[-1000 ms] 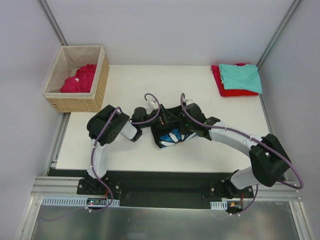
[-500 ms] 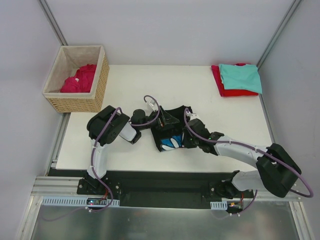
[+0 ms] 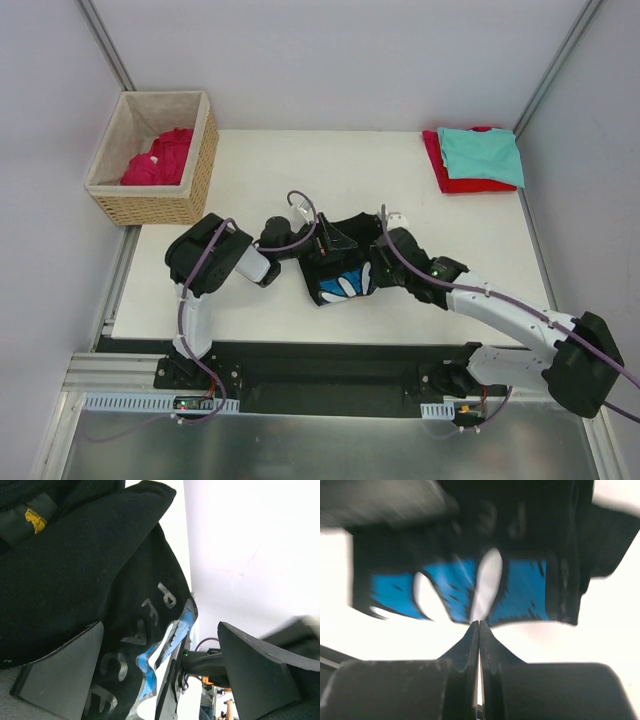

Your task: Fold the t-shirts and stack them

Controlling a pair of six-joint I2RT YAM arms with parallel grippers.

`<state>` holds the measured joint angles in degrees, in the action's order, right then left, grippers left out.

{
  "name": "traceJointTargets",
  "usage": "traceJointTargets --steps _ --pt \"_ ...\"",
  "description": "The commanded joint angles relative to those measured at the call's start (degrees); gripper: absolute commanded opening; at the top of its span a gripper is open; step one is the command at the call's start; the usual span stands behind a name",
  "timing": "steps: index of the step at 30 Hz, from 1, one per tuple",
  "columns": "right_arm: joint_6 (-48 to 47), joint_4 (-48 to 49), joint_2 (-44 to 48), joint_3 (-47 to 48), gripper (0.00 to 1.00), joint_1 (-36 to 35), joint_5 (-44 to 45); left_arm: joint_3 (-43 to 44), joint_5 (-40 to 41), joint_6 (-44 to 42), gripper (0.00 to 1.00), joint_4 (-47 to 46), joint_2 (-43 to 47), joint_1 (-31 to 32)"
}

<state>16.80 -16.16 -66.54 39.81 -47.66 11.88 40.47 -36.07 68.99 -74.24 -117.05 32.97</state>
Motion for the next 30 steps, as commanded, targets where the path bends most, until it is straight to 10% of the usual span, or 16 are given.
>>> traceJointTargets --steps 1,18,22,30 --pt "-3.6 -6.2 1.9 9.9 0.01 -0.1 5.1 -1.1 -3.3 -3.2 0.99 9.9 5.7 0.4" --pt "-2.5 1.4 -7.0 8.0 0.01 12.1 -9.6 2.7 -2.9 -8.2 0.99 33.0 31.4 5.9" --pt "-2.4 2.3 -5.4 8.4 0.76 14.3 -14.5 -2.7 -1.6 -5.0 0.99 24.6 33.3 7.2" --pt "-0.2 -1.6 1.5 7.6 0.96 21.6 -28.5 -14.4 3.5 1.7 0.99 8.6 36.3 7.4"
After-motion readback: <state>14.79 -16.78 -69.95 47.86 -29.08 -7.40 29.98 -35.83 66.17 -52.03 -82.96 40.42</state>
